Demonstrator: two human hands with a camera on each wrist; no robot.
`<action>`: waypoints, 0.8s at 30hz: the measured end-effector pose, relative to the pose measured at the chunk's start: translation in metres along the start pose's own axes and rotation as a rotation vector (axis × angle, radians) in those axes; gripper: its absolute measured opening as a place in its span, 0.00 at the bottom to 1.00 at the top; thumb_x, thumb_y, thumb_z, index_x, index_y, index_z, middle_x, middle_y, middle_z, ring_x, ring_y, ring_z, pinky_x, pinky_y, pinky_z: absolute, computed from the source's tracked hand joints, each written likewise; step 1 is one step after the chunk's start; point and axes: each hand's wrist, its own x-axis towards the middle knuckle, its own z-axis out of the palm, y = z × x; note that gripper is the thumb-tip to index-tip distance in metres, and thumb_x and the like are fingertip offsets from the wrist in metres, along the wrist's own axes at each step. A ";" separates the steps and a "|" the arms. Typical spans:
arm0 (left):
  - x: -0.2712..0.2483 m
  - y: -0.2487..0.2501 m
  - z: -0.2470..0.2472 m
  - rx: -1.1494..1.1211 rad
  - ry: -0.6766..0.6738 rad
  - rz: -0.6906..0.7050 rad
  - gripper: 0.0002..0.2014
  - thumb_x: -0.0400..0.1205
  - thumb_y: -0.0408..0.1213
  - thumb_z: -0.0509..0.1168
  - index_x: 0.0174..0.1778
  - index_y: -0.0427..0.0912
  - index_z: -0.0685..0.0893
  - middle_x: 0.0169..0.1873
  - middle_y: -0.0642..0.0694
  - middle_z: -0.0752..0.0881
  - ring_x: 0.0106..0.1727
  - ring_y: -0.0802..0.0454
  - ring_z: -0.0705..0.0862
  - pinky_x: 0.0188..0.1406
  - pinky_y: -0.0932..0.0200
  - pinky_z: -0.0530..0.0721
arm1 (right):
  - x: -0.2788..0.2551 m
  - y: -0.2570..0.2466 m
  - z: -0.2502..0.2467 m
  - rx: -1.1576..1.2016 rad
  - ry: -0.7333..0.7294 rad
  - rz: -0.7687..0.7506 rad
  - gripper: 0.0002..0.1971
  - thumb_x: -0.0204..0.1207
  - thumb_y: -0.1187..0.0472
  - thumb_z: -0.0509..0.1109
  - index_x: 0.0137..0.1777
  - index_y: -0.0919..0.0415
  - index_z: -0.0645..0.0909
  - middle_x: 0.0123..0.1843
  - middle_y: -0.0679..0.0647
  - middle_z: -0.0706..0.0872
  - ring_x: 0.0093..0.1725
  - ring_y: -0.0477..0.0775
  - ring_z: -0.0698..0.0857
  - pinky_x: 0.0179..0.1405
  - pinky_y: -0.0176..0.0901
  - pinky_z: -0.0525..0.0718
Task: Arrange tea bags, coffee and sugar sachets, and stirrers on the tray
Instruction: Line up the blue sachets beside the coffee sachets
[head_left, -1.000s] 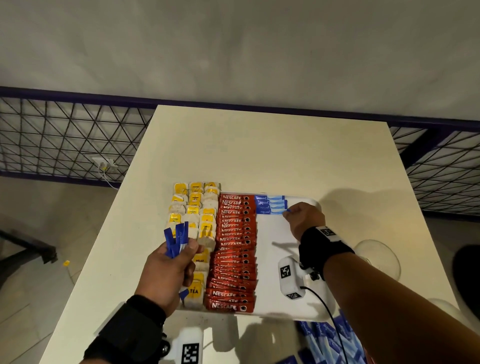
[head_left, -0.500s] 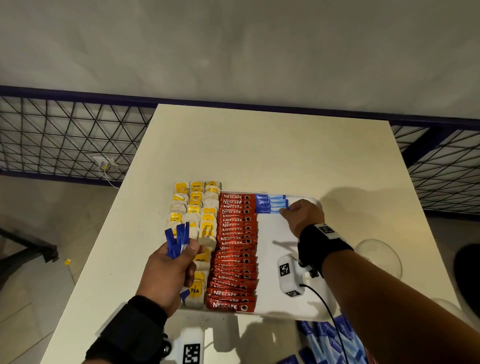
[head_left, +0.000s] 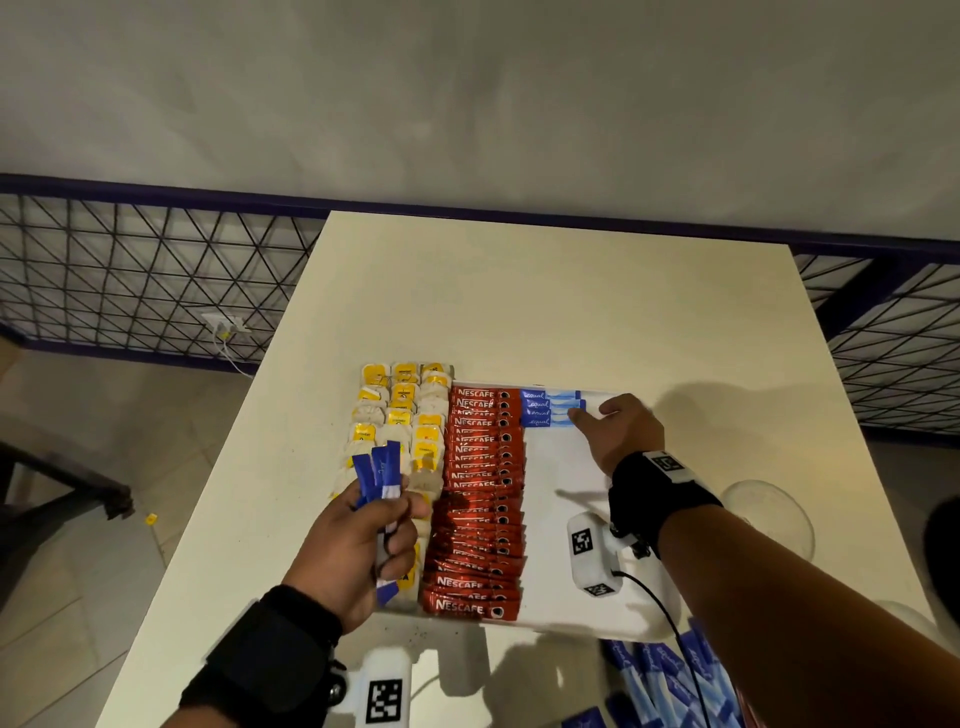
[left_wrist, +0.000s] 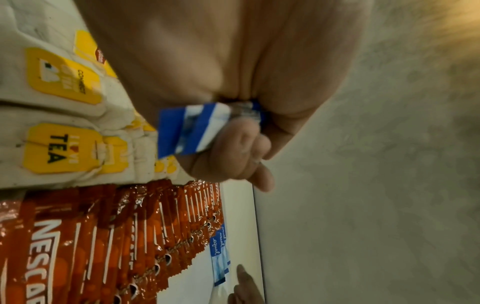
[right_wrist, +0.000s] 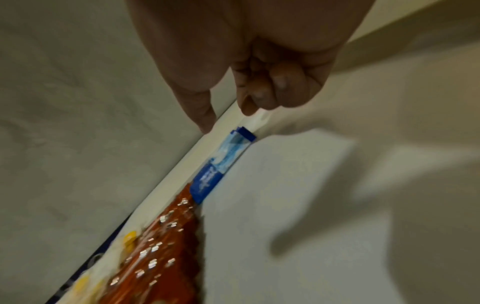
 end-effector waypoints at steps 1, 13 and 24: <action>-0.001 0.000 0.001 0.009 -0.020 -0.005 0.06 0.85 0.25 0.56 0.48 0.35 0.77 0.36 0.38 0.83 0.23 0.53 0.68 0.14 0.65 0.65 | -0.006 -0.004 -0.002 0.021 0.013 -0.043 0.17 0.71 0.44 0.75 0.48 0.55 0.80 0.51 0.54 0.86 0.48 0.54 0.82 0.46 0.37 0.73; -0.010 0.007 0.040 0.296 -0.148 0.031 0.05 0.81 0.32 0.67 0.48 0.33 0.81 0.32 0.40 0.87 0.21 0.54 0.80 0.12 0.66 0.66 | -0.103 -0.058 -0.023 0.453 -0.532 -0.427 0.07 0.79 0.60 0.72 0.39 0.53 0.82 0.25 0.39 0.82 0.23 0.36 0.76 0.30 0.31 0.72; -0.027 -0.007 0.051 0.470 -0.048 0.266 0.04 0.77 0.31 0.73 0.45 0.38 0.85 0.18 0.46 0.70 0.18 0.52 0.66 0.18 0.60 0.69 | -0.116 -0.051 -0.050 0.727 -0.568 -0.274 0.03 0.78 0.68 0.70 0.46 0.63 0.85 0.30 0.53 0.85 0.26 0.53 0.80 0.30 0.43 0.81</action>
